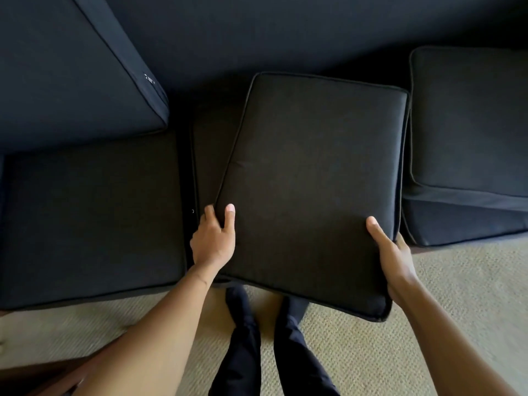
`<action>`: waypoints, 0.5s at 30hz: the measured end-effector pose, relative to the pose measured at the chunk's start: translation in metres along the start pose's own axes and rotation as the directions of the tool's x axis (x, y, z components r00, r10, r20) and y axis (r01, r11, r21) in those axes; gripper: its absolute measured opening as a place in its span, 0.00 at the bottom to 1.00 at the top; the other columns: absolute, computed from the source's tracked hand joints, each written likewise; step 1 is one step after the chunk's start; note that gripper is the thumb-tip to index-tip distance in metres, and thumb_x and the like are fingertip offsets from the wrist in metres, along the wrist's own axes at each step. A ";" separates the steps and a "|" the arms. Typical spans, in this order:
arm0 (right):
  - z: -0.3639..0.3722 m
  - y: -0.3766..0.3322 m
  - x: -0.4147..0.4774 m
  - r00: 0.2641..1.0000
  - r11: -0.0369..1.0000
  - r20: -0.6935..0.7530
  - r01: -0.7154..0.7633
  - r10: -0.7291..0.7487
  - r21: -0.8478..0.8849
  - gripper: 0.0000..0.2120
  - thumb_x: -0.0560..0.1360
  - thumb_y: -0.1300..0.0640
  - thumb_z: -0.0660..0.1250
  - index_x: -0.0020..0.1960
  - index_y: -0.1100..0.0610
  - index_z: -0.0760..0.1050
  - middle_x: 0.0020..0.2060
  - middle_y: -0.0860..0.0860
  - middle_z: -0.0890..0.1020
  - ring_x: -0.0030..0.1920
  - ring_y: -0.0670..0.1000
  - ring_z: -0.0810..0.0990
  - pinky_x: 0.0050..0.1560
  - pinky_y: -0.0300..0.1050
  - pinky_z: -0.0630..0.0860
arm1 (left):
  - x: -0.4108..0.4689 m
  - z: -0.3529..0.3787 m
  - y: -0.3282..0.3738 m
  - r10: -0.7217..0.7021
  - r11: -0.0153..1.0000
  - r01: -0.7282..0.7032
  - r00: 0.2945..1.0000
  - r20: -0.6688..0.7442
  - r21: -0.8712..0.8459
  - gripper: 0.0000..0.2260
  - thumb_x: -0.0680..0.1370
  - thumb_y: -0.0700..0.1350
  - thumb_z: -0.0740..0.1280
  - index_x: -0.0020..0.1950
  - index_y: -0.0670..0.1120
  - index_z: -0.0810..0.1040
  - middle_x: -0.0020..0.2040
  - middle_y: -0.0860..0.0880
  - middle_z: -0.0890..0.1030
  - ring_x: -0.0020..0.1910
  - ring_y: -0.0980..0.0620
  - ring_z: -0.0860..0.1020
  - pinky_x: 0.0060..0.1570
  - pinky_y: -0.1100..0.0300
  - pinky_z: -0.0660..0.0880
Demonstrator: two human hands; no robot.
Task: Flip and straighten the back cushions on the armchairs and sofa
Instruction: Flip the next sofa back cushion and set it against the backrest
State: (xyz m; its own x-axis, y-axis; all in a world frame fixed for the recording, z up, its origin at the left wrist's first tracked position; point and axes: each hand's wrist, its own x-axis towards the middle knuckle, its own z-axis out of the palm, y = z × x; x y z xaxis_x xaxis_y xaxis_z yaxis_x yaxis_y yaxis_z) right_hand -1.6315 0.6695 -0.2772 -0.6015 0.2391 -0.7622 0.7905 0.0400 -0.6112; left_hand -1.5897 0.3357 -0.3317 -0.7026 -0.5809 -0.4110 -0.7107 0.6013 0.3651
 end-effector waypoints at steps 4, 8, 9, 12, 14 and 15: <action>0.008 -0.014 -0.030 0.999 0.999 -0.003 0.041 -0.041 0.011 0.37 0.69 0.32 0.75 0.72 0.50 0.72 0.59 0.51 0.85 0.57 0.55 0.85 0.63 0.59 0.80 | -0.004 -0.016 0.002 -0.003 1.000 0.004 0.999 0.054 -0.026 0.31 0.87 0.62 0.49 0.83 0.43 0.62 0.78 0.38 0.70 0.74 0.35 0.71 0.68 0.40 0.70; 0.022 -0.034 -0.067 0.994 0.991 0.010 0.110 -0.110 -0.074 0.46 0.67 0.19 0.63 0.78 0.45 0.67 0.67 0.48 0.80 0.65 0.54 0.80 0.70 0.60 0.74 | -0.024 -0.037 0.013 0.062 0.996 -0.068 0.991 0.115 0.051 0.30 0.88 0.58 0.48 0.87 0.45 0.53 0.84 0.37 0.59 0.83 0.35 0.58 0.78 0.35 0.58; 0.027 -0.039 -0.077 0.990 0.985 0.013 0.139 -0.139 -0.098 0.46 0.69 0.19 0.59 0.78 0.45 0.66 0.69 0.48 0.78 0.67 0.54 0.78 0.72 0.60 0.72 | -0.030 -0.043 0.019 0.082 0.996 -0.087 0.986 0.148 0.027 0.29 0.88 0.58 0.48 0.87 0.46 0.52 0.85 0.38 0.56 0.84 0.36 0.54 0.81 0.36 0.54; 0.038 -0.059 -0.110 0.976 0.969 0.030 0.216 -0.213 -0.118 0.38 0.74 0.21 0.50 0.74 0.42 0.71 0.69 0.48 0.78 0.69 0.53 0.75 0.74 0.62 0.68 | -0.052 -0.063 0.039 0.149 0.987 -0.130 0.964 0.222 -0.097 0.28 0.88 0.58 0.49 0.87 0.49 0.52 0.87 0.41 0.53 0.86 0.40 0.51 0.83 0.38 0.49; 0.042 -0.072 -0.124 0.973 0.965 0.056 0.230 -0.225 -0.127 0.31 0.74 0.22 0.53 0.66 0.38 0.76 0.63 0.50 0.82 0.65 0.57 0.79 0.70 0.67 0.72 | -0.067 -0.081 0.052 0.189 0.971 -0.147 0.954 0.230 -0.188 0.27 0.89 0.57 0.50 0.87 0.49 0.54 0.86 0.43 0.55 0.85 0.43 0.52 0.83 0.39 0.51; 0.044 -0.079 -0.132 0.968 0.959 0.075 0.248 -0.239 -0.139 0.23 0.75 0.28 0.57 0.64 0.36 0.77 0.59 0.51 0.84 0.60 0.57 0.82 0.66 0.67 0.75 | -0.074 -0.091 0.056 0.205 0.960 -0.151 0.951 0.230 -0.234 0.27 0.89 0.57 0.50 0.87 0.49 0.56 0.86 0.44 0.56 0.85 0.44 0.53 0.83 0.40 0.52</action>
State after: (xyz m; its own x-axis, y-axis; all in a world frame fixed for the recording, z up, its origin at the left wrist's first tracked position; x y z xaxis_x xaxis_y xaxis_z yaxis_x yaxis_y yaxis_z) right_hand -1.6199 0.5926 -0.1379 -0.7800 0.1488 -0.6078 0.6250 0.2329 -0.7450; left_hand -1.5813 0.3624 -0.2050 -0.8062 -0.3026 -0.5084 -0.5849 0.5366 0.6082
